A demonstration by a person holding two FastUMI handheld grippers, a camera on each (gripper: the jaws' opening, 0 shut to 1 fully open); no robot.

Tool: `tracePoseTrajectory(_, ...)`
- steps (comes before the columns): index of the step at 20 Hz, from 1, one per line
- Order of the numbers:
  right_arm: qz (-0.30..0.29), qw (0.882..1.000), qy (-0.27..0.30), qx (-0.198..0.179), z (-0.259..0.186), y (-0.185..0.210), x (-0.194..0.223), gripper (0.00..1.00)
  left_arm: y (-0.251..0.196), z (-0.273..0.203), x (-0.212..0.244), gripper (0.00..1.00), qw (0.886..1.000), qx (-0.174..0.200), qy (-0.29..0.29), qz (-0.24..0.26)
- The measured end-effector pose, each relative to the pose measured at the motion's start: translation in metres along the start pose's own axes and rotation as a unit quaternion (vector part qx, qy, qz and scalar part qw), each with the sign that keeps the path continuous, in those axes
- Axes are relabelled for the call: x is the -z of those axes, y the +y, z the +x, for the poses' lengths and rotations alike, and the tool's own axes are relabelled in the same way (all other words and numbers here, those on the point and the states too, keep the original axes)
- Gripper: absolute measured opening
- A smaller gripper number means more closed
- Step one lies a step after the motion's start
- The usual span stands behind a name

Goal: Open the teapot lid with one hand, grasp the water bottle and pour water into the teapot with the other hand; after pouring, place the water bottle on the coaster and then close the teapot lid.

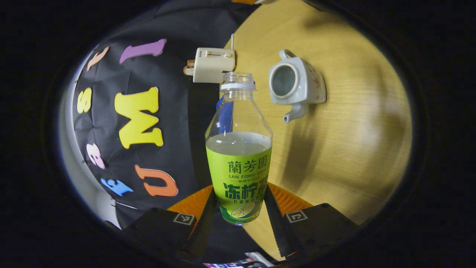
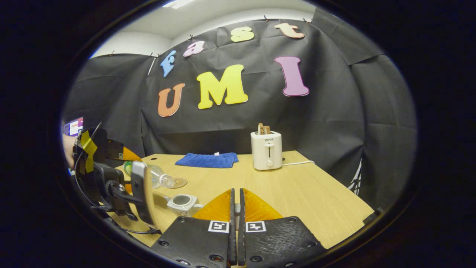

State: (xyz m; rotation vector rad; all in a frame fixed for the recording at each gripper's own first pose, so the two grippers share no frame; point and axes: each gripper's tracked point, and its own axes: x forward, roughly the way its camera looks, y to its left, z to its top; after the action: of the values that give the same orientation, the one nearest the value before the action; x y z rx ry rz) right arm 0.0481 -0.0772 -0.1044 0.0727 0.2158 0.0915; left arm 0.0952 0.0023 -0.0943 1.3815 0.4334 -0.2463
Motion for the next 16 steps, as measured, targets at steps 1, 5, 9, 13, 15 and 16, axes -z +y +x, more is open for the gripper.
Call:
tracePoseTrajectory(1, -0.001, 1.0, 0.0, 0.0, 0.0, 0.002, -0.001, 0.01, -0.003, -0.002, 0.001, 0.74, 0.999, 0.011, -0.008, -0.049)
tracePoseTrajectory(5, -0.004, 1.0, 0.002, -0.007, 0.002, 0.014, -0.005, 0.01, -0.012, -0.008, 0.0, 0.74, 0.978, 0.052, -0.032, -0.2)
tracePoseTrajectory(9, -0.011, 1.0, -0.002, -0.015, 0.003, 0.029, -0.012, 0.01, -0.03, -0.025, 0.005, 0.74, 0.94, 0.086, -0.054, -0.327)
tracePoseTrajectory(13, -0.02, 1.0, -0.004, -0.021, 0.007, 0.042, -0.018, 0.01, -0.021, -0.035, -0.003, 0.75, 0.882, 0.105, -0.079, -0.453)
tracePoseTrajectory(15, -0.022, 0.999, -0.005, -0.026, 0.008, 0.05, -0.02, 0.01, -0.007, -0.041, -0.001, 0.75, 0.862, 0.087, -0.099, -0.49)
tracePoseTrajectory(16, -0.023, 0.999, -0.005, -0.029, 0.009, 0.055, -0.021, 0.01, 0.0, -0.046, 0.002, 0.75, 0.852, 0.078, -0.108, -0.505)
